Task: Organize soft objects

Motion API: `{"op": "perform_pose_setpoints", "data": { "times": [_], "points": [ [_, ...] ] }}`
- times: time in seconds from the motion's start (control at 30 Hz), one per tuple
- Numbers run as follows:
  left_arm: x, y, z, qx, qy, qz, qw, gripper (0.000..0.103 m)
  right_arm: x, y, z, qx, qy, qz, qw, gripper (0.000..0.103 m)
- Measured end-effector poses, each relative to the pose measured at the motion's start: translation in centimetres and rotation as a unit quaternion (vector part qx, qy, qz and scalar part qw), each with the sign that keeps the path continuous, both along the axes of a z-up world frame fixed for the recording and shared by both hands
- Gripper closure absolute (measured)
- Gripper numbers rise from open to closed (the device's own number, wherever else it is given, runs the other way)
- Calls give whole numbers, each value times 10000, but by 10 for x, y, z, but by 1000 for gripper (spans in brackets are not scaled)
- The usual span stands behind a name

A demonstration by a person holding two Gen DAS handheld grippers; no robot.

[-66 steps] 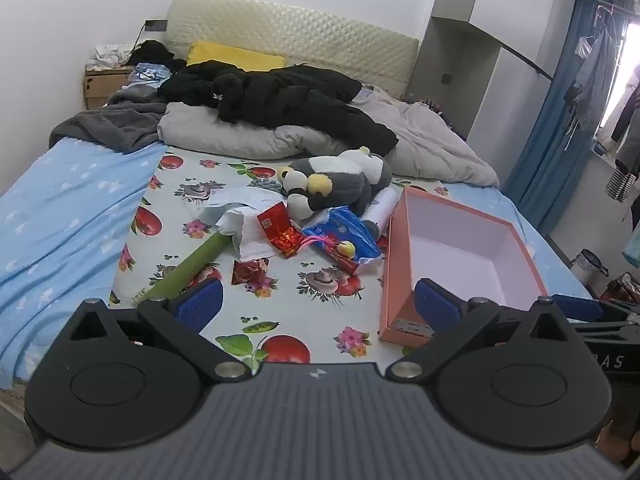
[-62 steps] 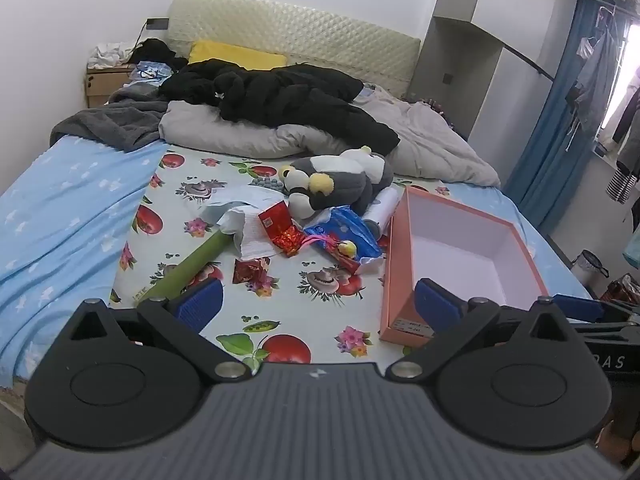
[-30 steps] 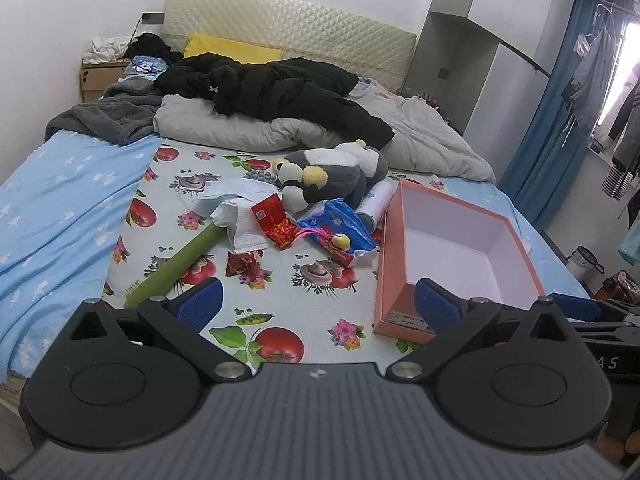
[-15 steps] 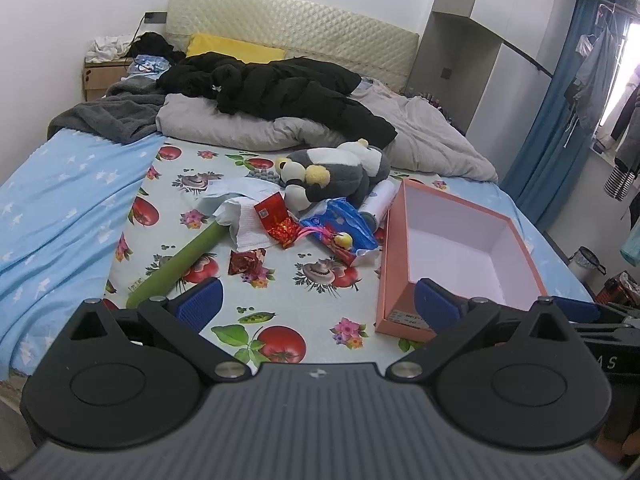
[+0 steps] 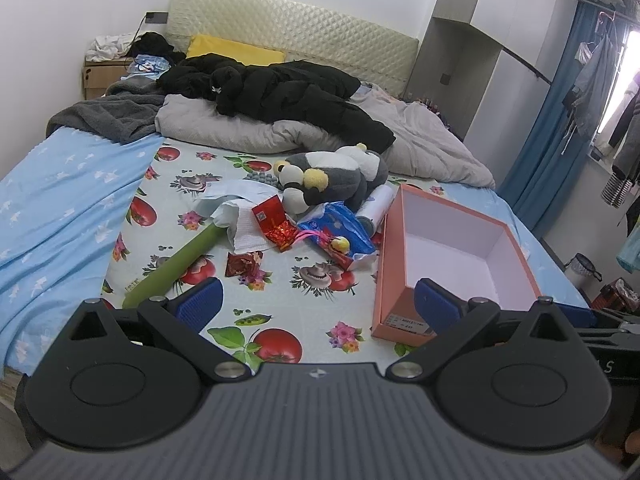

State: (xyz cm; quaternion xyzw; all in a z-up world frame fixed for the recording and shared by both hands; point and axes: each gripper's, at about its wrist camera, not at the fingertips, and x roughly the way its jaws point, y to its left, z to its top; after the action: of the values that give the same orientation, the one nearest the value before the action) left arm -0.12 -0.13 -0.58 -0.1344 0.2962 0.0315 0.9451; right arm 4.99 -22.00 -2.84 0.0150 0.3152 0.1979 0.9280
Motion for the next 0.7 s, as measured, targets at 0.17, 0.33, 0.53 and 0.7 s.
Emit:
{"op": "perform_pose_setpoints", "data": {
  "times": [0.17,0.33,0.53,0.7],
  "points": [
    [-1,0,0,-2,1,-5,10000,0,2,1,-1,-12,61,29,10000,0],
    [0,1,-1,12,25,-18,10000,0,2,1,1,2,27,36,10000,0],
    [1,3,-1,-21,41,-40,10000,0,4,-1,1,17,92,-18,10000,0],
    [0,6,0,-33,32,-26,10000,0,5,1,0,51,110,3,9999,0]
  ]
}}
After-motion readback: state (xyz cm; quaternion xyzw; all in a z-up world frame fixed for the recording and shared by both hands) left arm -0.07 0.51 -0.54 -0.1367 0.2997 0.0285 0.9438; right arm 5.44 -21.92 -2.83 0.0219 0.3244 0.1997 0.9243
